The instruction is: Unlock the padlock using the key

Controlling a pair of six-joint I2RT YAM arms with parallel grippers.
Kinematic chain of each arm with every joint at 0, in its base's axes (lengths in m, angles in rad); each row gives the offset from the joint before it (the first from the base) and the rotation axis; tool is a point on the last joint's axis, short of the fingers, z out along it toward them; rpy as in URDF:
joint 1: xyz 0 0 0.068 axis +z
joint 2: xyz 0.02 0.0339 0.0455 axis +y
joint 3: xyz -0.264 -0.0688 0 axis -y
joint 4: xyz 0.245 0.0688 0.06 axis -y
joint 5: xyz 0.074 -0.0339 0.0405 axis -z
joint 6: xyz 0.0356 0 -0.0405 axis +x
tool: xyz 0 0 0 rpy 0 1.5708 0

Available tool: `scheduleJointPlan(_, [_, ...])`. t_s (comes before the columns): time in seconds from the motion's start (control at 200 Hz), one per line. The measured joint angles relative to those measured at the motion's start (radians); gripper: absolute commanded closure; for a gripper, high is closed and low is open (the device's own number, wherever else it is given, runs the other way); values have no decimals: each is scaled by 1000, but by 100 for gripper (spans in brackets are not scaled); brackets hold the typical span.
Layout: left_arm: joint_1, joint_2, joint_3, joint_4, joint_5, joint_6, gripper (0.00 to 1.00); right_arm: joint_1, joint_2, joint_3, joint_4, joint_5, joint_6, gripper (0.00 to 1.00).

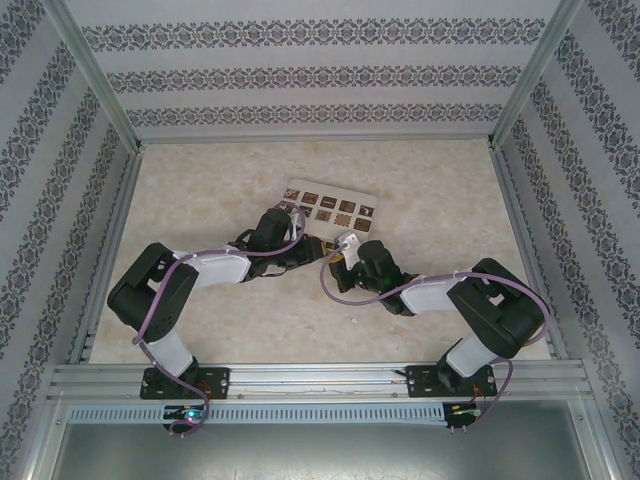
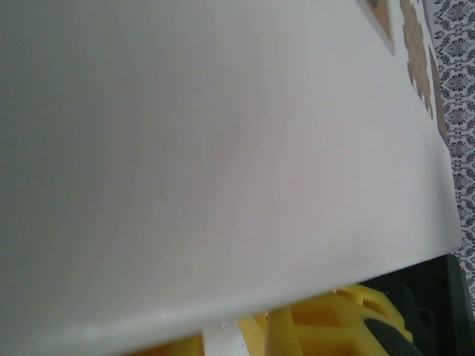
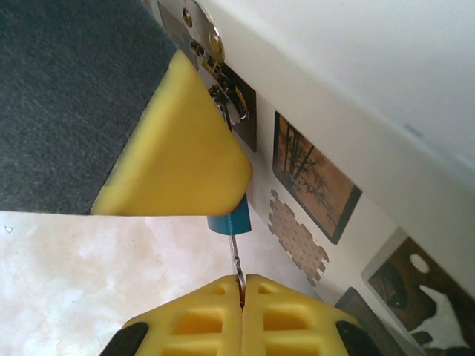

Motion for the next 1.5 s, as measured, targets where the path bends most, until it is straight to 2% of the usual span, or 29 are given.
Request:
scheduleJointPlan(0.345, [0, 0, 0, -2, -3, -8, 80, -33, 37, 0, 50, -94, 92, 100])
scheduleJointPlan(0.67, [0, -12, 0, -6, 2, -11, 80, -33, 37, 0, 80, -90, 41, 100])
scheduleJointPlan(1.229, [6, -6, 8, -5, 12, -14, 80, -33, 39, 6, 94, -82, 50, 100])
scheduleJointPlan(1.504, [7, 59, 16, 3, 11, -29, 80, -32, 130, 7, 140, -71, 76, 100])
